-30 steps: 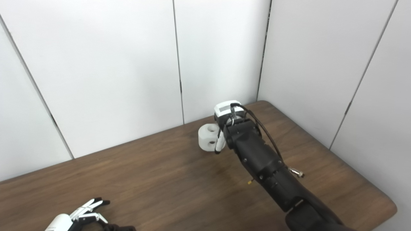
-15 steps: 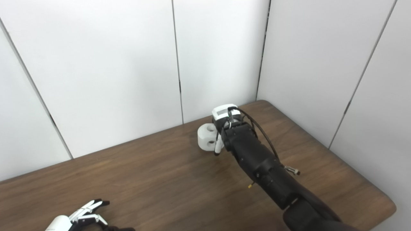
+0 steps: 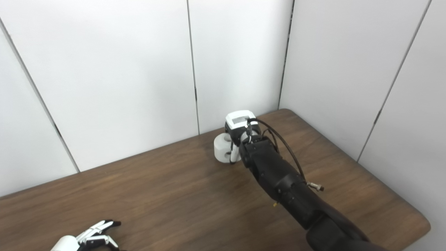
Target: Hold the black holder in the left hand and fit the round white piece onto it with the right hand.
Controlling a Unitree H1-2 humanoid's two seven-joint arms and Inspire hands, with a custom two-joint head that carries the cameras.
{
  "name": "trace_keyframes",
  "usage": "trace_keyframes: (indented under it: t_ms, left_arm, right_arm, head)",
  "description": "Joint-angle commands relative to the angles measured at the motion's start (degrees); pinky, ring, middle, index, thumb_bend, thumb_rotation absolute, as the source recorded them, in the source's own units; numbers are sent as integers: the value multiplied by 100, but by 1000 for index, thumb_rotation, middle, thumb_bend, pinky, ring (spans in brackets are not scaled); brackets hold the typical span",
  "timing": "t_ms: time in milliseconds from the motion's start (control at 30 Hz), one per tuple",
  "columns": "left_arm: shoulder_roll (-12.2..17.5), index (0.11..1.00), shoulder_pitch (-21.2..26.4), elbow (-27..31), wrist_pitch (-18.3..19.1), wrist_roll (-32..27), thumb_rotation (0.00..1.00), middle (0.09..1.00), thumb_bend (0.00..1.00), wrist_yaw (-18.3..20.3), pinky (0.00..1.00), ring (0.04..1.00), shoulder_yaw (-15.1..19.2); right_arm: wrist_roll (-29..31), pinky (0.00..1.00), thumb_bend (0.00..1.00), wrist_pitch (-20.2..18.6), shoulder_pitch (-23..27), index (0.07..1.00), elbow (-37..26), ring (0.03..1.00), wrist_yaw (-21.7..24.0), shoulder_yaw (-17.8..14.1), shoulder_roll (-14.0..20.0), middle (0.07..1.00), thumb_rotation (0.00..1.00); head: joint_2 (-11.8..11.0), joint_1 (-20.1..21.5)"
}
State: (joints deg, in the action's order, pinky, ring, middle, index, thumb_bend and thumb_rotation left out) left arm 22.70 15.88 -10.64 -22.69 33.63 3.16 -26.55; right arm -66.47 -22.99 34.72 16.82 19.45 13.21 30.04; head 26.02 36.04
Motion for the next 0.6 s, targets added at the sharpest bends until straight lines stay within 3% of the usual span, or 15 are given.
trace_keyframes:
  t_ms: [0,167,367,500,533,567]
  left_arm:
    - [157,487,-249,-78,248,92,49,881,522,546,816,917,-119]
    - [156,487,-291,95,356,119,48,885,521,660,809,917,-88]
    - [149,487,-350,265,501,110,48,883,522,773,799,913,-67]
    - [95,487,-392,364,614,178,49,882,522,824,794,910,-111]
    - [82,487,-401,386,652,193,49,883,522,839,796,911,-123]
    - [46,487,-410,351,660,230,49,885,522,804,799,914,-139]
  right_arm:
    - [37,918,526,21,169,482,-143,816,-310,-16,173,750,141]
    - [189,932,523,85,101,481,-212,797,-574,-3,232,729,140]
    - [317,936,524,50,-31,482,-614,805,-449,-33,278,733,142]
    - [689,930,525,119,-197,481,-1231,806,-198,-183,328,732,142]
    - [751,925,525,142,-228,481,-1331,804,-156,-205,348,732,141]
    - [824,914,526,172,-278,481,-1531,801,-64,-218,382,731,143]
  head:
    - [22,-19]
    - [60,-102]
    - [198,-564]
    - [330,-1569]
    - [330,-1569]
    - [375,-1956]
